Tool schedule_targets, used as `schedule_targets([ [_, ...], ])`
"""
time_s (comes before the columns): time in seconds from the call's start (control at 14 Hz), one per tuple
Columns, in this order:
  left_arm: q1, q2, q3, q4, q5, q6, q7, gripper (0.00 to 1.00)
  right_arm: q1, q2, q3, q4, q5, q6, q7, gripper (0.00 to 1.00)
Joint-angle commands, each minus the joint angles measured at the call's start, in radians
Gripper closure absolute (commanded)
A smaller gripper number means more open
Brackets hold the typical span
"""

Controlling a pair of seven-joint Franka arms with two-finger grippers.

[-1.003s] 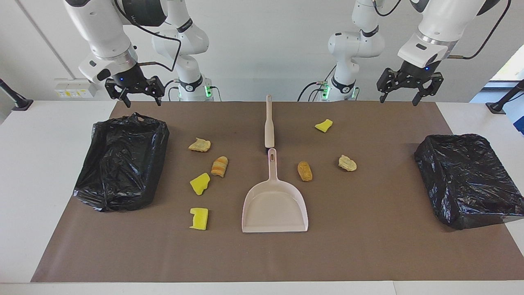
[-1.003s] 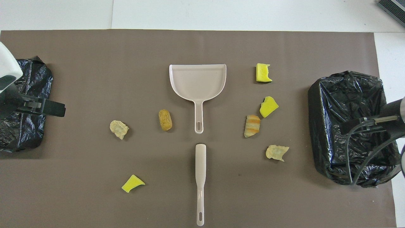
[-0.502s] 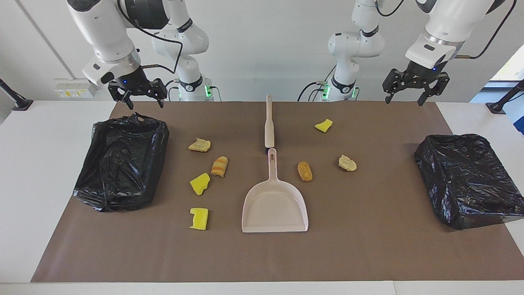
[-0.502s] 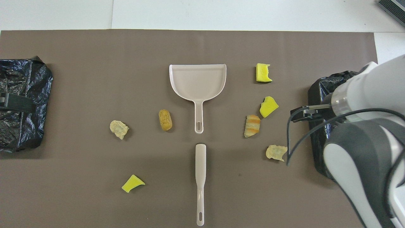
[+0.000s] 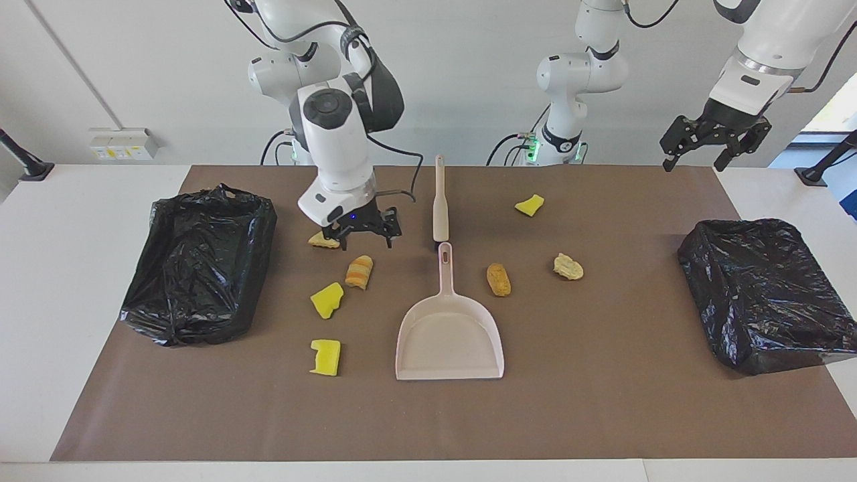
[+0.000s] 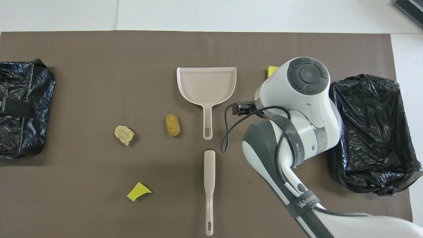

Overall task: Sweep and dump trash in bin
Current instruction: 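Reach the right gripper to the dustpan handle and grasp it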

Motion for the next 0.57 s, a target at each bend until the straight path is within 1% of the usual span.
schedule_targets([
  [0.0, -0.02, -0.034, -0.028, -0.018, 0.002, -0.001, -0.007, 0.0, 0.02, 0.038, -0.005, 0.031, 0.045, 0.03, 0.028, 0.0],
  [0.14, -0.031, -0.036, -0.05, -0.022, 0.0, -0.002, -0.009, 0.0, 0.051, 0.067, -0.003, 0.037, 0.056, 0.065, 0.081, 0.0],
  [0.29, -0.034, -0.036, -0.054, -0.019, 0.0, 0.001, -0.009, 0.0, 0.097, 0.142, -0.003, 0.098, 0.054, 0.073, 0.138, 0.0],
  [0.36, -0.031, -0.036, -0.054, -0.019, 0.0, -0.001, -0.007, 0.0, 0.132, 0.171, -0.003, 0.106, 0.051, 0.077, 0.154, 0.0],
  [0.5, -0.03, -0.036, -0.053, -0.022, 0.0, -0.001, -0.009, 0.0, 0.139, 0.184, -0.003, 0.1, 0.048, 0.117, 0.152, 0.0],
])
